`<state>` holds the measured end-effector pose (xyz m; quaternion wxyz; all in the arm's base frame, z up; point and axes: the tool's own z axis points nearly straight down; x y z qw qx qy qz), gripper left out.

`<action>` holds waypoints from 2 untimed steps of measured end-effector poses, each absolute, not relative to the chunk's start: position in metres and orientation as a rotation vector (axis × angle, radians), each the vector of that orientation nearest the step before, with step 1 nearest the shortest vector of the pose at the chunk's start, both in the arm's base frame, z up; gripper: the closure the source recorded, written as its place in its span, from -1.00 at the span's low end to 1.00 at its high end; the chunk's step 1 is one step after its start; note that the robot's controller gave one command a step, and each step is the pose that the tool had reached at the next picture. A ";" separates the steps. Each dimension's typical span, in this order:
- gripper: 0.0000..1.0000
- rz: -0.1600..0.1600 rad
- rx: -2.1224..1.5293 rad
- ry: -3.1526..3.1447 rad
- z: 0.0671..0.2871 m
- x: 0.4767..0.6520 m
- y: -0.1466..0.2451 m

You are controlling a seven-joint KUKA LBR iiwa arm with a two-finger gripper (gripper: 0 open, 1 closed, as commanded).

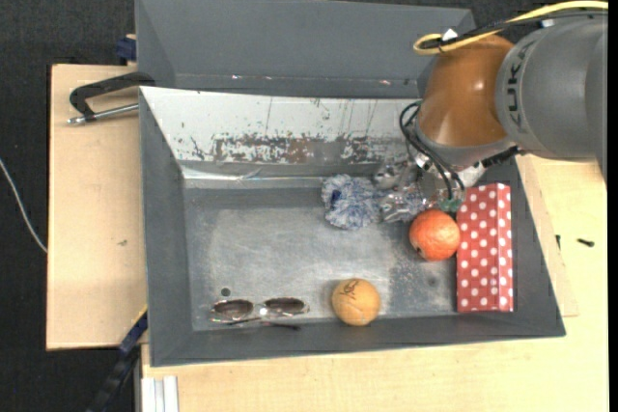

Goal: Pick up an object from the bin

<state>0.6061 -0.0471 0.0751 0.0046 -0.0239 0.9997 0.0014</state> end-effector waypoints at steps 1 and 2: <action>1.00 0.001 -0.075 3.134 0.089 0.608 -0.046; 1.00 -0.002 -0.075 3.124 0.183 0.611 -0.047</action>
Offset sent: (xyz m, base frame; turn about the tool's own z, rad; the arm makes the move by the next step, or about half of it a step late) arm 0.0001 0.0000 0.1077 0.0000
